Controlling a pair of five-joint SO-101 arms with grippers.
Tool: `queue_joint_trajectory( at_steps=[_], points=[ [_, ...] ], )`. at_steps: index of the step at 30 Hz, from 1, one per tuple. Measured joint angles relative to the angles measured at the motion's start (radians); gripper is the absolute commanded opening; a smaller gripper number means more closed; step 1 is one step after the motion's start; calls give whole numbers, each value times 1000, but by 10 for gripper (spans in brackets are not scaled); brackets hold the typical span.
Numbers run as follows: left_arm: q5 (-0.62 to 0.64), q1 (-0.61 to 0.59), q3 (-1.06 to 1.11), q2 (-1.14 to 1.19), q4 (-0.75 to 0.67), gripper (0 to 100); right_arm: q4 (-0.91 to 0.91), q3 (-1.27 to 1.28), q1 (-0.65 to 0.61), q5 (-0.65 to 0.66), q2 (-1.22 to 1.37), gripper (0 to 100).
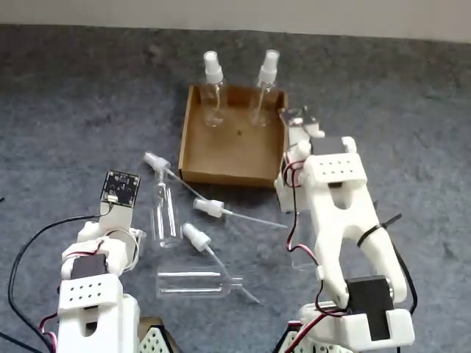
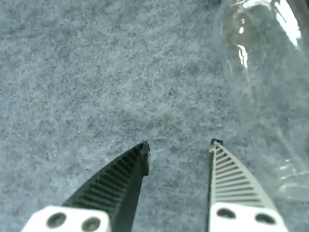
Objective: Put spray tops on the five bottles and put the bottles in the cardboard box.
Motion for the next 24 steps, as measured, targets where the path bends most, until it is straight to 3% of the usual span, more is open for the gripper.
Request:
queue_joint_trajectory(
  at_steps=[4,11,15,24],
  points=[
    [0,0,0,0,0,147,-112,138,3,0,0,187],
    [0,0,0,0,0,147,-252,273,55,132,-46,2],
    [0,0,0,0,0,147,-272,282,198,161,-48,5],
    [0,0,0,0,0,147,-278,238,598,414,-37,5]
  ],
)
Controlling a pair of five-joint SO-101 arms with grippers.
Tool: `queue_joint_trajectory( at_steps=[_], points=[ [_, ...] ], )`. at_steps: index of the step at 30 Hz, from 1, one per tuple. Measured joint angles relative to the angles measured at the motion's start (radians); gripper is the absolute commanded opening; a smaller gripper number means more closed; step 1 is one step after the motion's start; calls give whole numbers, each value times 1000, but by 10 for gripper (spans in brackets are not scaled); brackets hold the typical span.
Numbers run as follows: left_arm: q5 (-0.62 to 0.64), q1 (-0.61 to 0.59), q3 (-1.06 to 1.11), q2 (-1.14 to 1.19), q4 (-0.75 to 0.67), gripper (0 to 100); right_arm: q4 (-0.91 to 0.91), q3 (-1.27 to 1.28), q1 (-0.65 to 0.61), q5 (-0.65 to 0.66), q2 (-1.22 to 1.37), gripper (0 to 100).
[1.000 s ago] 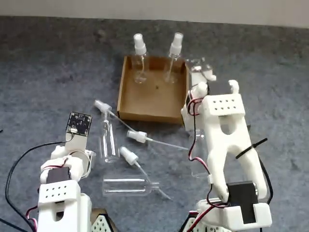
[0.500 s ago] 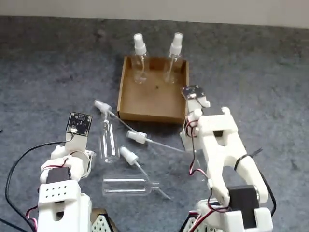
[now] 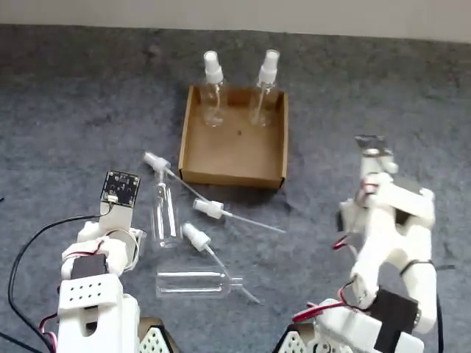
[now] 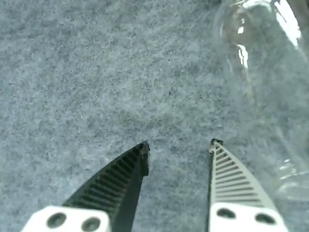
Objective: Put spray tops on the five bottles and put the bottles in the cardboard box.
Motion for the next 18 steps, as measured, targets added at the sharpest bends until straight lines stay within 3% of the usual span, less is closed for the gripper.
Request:
queue_joint_trajectory(
  at_steps=[7,11,18],
  points=[
    [0,0,0,0,0,147,0,-12,117,66,2,9],
    [0,0,0,0,0,147,0,-12,100,66,2,23],
    [0,0,0,0,0,147,29,-68,6,5,3,176]
  ],
)
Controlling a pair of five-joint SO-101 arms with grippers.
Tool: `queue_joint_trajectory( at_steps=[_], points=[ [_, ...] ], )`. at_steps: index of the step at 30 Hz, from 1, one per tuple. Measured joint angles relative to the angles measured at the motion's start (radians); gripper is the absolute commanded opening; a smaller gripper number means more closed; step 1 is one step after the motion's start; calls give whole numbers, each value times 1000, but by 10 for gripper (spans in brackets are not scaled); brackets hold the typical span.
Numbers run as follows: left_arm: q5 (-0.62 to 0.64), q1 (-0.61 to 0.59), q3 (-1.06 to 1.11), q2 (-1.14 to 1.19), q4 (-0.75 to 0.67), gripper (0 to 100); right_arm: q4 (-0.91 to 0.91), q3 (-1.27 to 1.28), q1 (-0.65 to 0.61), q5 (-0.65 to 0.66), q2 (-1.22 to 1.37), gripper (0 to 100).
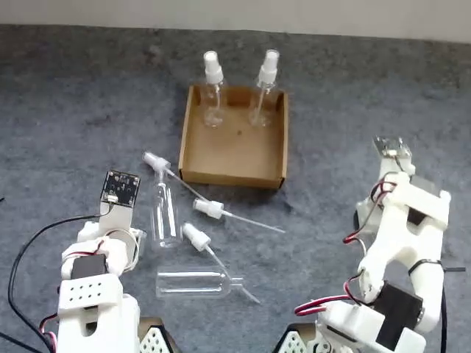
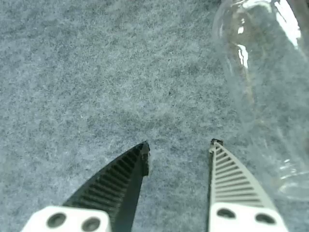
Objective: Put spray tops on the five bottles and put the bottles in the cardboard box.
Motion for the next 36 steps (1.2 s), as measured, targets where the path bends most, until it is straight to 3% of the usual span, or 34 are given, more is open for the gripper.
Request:
queue_joint_trajectory(
  at_steps=[6,16,27,36],
  points=[
    [0,0,0,0,0,147,28,-58,-58,-75,0,188],
    [0,0,0,0,0,147,29,-58,-98,-126,0,259],
    [0,0,0,0,0,147,44,-103,-146,-138,5,260],
    [0,0,0,0,0,147,198,-417,-173,-172,319,259]
  ],
)
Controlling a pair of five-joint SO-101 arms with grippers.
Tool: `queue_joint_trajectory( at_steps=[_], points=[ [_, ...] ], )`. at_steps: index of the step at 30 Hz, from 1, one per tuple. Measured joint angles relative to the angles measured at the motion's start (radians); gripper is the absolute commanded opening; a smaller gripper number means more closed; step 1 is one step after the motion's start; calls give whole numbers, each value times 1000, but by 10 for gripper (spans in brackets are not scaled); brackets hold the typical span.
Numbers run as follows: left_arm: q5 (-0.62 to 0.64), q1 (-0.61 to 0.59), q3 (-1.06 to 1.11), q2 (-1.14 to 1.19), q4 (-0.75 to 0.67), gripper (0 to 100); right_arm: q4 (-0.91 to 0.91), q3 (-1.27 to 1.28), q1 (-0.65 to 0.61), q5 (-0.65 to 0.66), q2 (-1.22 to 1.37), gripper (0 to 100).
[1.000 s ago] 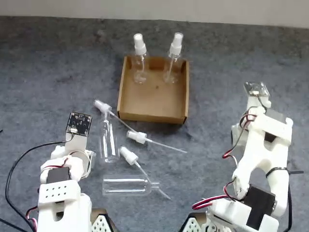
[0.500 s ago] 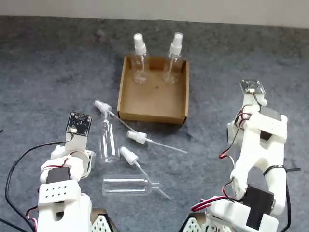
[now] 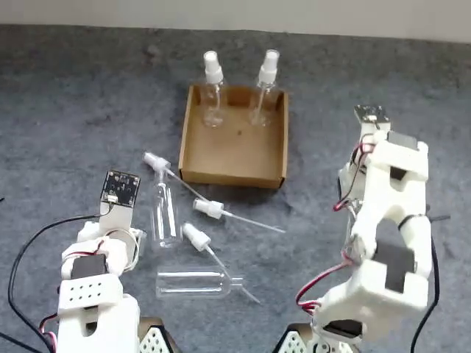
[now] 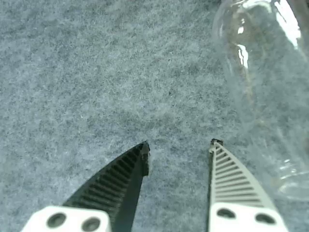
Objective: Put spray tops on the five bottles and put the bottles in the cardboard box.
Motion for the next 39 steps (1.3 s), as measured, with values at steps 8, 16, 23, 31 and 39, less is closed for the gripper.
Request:
queue_joint_trajectory(
  at_steps=[8,16,23,31,39],
  points=[
    [0,0,0,0,0,147,-9,57,-12,-5,32,203],
    [0,0,0,0,0,147,-146,212,-15,-123,28,175],
    [0,0,0,0,0,147,-183,222,-5,-120,26,29],
    [0,0,0,0,0,147,-180,107,58,87,32,5],
    [0,0,0,0,0,147,-180,40,132,367,41,10]
  ],
)
